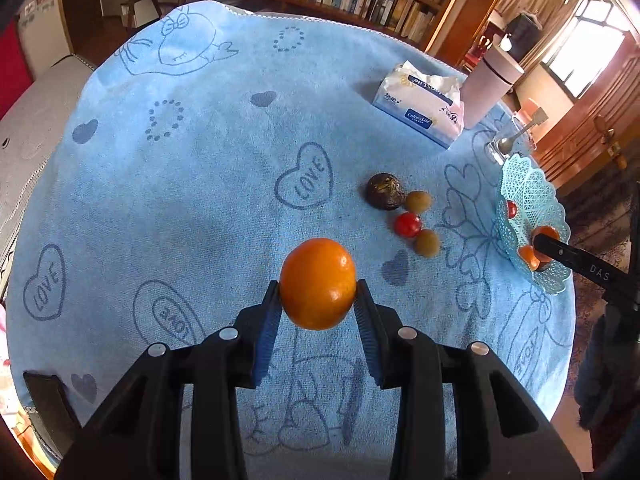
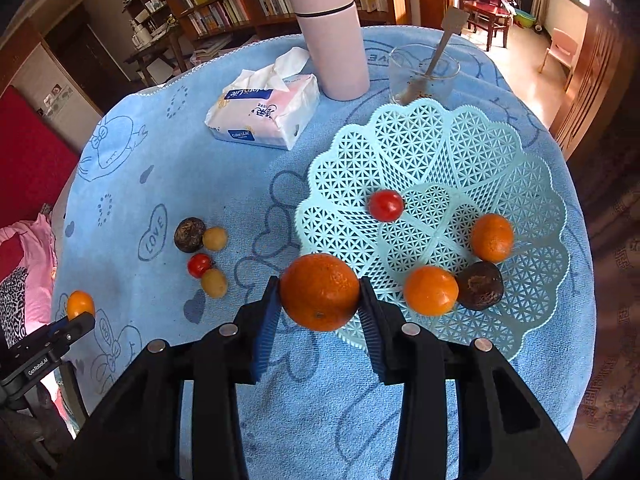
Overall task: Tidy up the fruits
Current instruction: 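Drop the large orange into the basket by opening the right tool, then lower the tangerine into the basket and open the left tool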
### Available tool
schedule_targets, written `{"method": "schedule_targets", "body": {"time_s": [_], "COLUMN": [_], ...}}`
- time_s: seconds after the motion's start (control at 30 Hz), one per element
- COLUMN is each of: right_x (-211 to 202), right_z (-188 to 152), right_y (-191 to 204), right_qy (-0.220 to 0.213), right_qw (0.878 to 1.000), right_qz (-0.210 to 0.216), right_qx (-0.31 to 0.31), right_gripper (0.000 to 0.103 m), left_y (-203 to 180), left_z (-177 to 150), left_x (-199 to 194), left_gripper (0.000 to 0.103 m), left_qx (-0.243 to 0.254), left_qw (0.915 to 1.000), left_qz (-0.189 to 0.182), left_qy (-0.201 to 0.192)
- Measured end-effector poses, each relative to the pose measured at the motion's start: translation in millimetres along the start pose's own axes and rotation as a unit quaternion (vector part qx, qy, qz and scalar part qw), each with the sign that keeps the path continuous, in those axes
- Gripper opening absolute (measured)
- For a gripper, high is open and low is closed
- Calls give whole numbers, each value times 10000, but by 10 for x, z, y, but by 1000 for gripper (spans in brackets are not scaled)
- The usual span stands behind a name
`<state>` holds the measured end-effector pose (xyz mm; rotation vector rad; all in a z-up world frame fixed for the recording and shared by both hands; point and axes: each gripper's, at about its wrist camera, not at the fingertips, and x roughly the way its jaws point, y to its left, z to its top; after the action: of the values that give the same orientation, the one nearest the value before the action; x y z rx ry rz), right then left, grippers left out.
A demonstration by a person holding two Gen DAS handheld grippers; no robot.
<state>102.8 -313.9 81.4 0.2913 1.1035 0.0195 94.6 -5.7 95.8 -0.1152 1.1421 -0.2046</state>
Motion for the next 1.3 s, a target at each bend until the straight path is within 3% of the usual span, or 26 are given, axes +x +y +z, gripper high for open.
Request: {"method": "schedule_targets", "body": {"time_s": [0.5,1.0,1.3], "right_x": [-286,-785,-990], "right_z": [-233,-714,-1029], "right_y": [-652,-1247,-1597], "right_qy": [-118,-263,-203], "right_qw": [9969,9909,9859], "right_qz": [-324,-665,-916], "right_qx": [708,1140,1383], "right_gripper": [42,42,42], "left_y": [-547,-1748,-2298], "left_z": [-27,109,196], "left_x": [55,318,537], "left_gripper": [37,37,37], "left_qx": [347,1262,1587], "left_qw": [9992,9881,9813], "left_qz": [-207,-882,-1088], "left_qy": [28,52,41]}}
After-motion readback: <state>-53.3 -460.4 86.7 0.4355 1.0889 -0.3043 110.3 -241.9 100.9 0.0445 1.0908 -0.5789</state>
